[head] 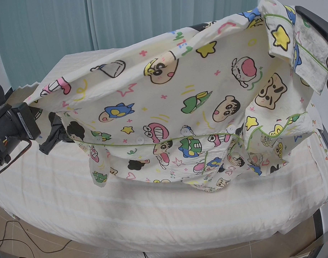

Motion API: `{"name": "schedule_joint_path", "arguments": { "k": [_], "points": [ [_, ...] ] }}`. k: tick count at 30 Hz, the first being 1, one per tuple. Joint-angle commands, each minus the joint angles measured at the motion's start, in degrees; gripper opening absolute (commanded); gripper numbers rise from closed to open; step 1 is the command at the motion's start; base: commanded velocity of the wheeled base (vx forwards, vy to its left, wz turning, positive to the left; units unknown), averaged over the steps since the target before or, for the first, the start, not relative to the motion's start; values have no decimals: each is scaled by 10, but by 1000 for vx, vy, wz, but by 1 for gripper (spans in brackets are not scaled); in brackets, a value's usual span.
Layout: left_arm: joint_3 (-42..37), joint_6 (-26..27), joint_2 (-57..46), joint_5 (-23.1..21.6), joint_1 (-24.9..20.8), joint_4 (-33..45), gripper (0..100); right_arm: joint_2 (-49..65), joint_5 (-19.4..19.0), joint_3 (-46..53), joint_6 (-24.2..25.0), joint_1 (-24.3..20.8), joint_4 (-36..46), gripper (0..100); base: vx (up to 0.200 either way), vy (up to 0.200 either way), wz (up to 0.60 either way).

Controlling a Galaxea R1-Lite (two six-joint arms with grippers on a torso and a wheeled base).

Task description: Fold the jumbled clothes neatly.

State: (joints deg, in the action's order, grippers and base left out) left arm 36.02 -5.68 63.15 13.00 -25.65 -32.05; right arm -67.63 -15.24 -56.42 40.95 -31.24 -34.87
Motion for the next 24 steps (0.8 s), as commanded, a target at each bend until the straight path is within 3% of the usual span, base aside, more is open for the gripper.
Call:
{"name": "schedule_joint_path", "arguments": {
  "k": [1,5,17,24],
  "points": [
    [-9,-1,-9,0,-2,0,0,21,-1,0,-1,-2,9,0,-200,0,0],
    [-21,0,-17,1,-12,0,0,29,-1,6,0,-1,13,0,-200,0,0],
    [-81,-3,-28,3,-28,4,0,15,-1,40,-1,14,28,0,0,0,0],
    [-127,-36,41,3,-28,0,0,-43,-5,77,1,54,22,0,0,0,0]
  ]
}}
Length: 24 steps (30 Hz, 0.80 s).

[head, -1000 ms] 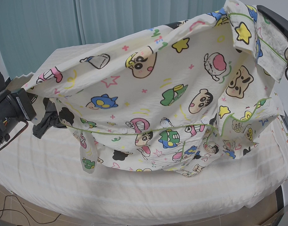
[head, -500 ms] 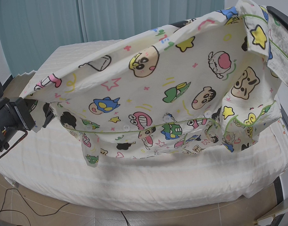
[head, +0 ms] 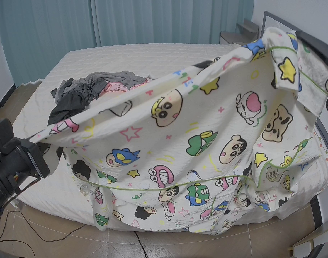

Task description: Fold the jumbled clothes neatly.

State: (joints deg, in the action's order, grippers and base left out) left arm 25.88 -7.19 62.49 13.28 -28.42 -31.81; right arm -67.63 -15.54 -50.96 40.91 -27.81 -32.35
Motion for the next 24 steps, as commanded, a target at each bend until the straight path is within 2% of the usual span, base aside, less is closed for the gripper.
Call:
{"name": "schedule_joint_path", "arguments": {
  "k": [1,8,17,24],
  "points": [
    [-30,-33,59,-1,-1,-3,0,-51,-3,30,2,21,-4,0,0,0,0],
    [-32,-84,134,-3,-1,-17,0,-102,-4,61,0,25,-24,0,0,0,0],
    [-22,-84,259,-1,-1,-121,0,-177,-4,84,2,53,-117,0,0,0,0],
    [3,-83,348,2,1,-207,0,-217,-4,83,0,74,-161,0,200,0,0]
  ]
}}
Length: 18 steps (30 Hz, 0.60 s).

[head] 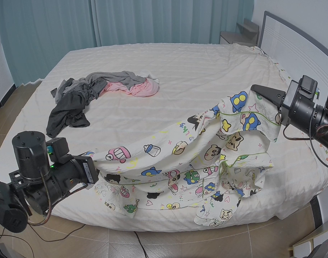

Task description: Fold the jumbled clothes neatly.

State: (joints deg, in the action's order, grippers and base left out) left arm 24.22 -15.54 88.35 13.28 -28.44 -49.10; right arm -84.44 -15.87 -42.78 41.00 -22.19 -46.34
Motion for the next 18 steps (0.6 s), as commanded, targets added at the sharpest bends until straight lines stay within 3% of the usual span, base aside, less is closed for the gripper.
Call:
{"name": "schedule_joint_path", "arguments": {
  "k": [1,18],
  "points": [
    [24,1,100,3,1,-42,0,-54,-1,1,-2,20,-24,0,200,0,0],
    [136,-1,253,5,33,-57,0,-201,1,-9,-4,55,-155,0,200,0,0]
  ]
}}
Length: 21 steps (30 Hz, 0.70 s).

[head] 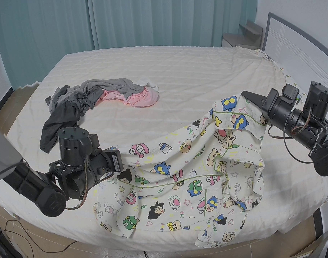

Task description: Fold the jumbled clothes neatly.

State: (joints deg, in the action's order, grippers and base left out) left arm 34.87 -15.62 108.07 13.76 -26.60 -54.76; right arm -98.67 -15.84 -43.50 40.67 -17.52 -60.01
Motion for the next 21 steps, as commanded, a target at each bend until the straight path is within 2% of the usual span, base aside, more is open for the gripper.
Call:
{"name": "schedule_joint_path", "arguments": {
  "k": [1,5,9,15,21],
  "points": [
    [37,0,67,0,19,0,0,-71,1,-5,-1,9,-21,0,200,0,0],
    [71,1,115,2,30,-1,0,-112,2,-23,0,17,-24,0,200,0,0],
    [94,1,154,20,30,-11,0,-144,1,-33,0,21,-24,0,0,0,0],
    [154,2,250,64,37,-79,0,-210,3,-70,3,27,-25,0,0,0,0],
    [173,7,285,65,44,-78,0,-263,5,-102,4,29,-25,0,0,0,0]
  ]
}}
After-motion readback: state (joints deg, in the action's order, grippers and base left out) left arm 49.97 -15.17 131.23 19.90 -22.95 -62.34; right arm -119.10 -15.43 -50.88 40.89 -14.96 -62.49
